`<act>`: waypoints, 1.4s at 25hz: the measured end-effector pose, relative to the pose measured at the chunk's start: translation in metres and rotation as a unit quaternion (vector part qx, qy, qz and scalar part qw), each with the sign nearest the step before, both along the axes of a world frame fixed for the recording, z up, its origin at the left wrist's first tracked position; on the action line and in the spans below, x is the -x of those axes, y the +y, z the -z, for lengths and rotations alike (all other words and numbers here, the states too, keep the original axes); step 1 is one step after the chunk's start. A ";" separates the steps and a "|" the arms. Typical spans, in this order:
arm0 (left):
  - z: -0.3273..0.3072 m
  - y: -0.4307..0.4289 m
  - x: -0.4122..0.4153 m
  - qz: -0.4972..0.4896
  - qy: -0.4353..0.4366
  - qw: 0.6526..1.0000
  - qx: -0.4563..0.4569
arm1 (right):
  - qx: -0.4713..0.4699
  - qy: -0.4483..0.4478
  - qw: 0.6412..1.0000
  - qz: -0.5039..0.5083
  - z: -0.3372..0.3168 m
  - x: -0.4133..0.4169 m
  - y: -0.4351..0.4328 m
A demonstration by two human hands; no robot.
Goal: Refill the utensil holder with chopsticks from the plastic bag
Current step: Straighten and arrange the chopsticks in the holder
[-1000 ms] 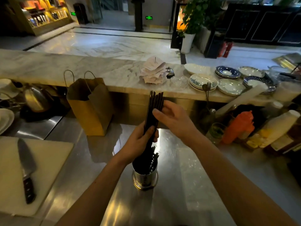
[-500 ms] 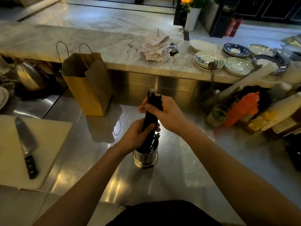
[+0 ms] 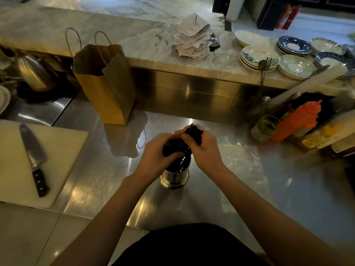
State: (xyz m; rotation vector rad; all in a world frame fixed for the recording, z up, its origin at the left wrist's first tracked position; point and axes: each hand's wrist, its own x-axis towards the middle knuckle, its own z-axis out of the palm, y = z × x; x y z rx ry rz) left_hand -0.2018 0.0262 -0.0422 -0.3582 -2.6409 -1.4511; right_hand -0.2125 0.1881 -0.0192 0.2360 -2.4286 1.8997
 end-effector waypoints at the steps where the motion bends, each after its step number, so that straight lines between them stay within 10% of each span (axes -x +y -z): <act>1: 0.003 -0.004 -0.005 -0.020 0.018 1.000 -0.014 | 0.001 -0.004 1.000 -0.001 0.004 -0.001 0.000; 13: 0.027 -0.021 -0.014 -0.110 -0.115 0.984 -0.074 | -0.083 -0.043 0.994 -0.059 0.041 -0.006 -0.003; 20: 0.012 -0.010 0.010 -0.105 -0.098 0.989 -0.025 | -0.175 0.047 0.982 0.046 0.027 0.032 0.007; 26: 0.009 -0.003 0.023 -0.092 -0.087 0.992 0.028 | -0.346 -0.049 0.929 -0.122 0.020 0.059 0.008; 35: 0.006 -0.005 0.031 -0.079 -0.063 0.992 0.079 | -0.378 0.021 0.920 -0.098 0.007 0.056 0.007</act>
